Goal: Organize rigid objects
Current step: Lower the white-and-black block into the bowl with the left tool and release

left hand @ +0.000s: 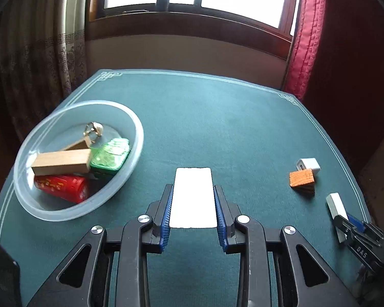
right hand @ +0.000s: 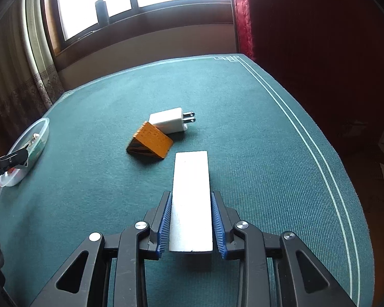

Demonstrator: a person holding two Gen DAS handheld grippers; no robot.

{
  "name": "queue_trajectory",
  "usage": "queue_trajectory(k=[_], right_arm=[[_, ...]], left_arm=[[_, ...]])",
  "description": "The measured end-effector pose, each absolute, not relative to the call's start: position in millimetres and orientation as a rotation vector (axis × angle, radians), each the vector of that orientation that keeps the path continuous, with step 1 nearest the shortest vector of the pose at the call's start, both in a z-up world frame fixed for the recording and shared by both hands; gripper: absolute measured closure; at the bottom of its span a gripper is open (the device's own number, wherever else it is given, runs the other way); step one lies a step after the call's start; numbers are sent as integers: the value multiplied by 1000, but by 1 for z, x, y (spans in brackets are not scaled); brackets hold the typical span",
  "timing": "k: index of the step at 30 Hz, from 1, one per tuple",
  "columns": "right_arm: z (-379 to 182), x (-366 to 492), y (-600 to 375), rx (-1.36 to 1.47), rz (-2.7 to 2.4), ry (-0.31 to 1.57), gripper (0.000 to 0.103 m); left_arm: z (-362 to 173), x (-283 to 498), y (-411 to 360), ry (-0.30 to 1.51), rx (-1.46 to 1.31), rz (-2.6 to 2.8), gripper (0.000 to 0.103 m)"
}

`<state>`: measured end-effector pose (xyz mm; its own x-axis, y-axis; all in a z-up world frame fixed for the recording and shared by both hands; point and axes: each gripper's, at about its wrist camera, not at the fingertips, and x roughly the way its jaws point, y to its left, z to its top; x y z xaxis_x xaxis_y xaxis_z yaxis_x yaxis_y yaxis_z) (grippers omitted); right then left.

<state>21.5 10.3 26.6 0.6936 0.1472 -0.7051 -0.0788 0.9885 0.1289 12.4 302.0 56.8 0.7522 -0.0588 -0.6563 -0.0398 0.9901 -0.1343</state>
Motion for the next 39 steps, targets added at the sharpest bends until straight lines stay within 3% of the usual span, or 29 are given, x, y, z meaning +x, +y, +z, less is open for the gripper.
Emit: queue_trajectory(k=[9,17,39], right_arm=[[82,21,50,130,277,665,71],[93,44,103,137,393,667,71],[109,67,200,90,571,648,71]], left_arm=[[69,25,373,653,-200,172,73],[61,34,419,654,-273,272,73],[50,42,442,647,-298,335,72]])
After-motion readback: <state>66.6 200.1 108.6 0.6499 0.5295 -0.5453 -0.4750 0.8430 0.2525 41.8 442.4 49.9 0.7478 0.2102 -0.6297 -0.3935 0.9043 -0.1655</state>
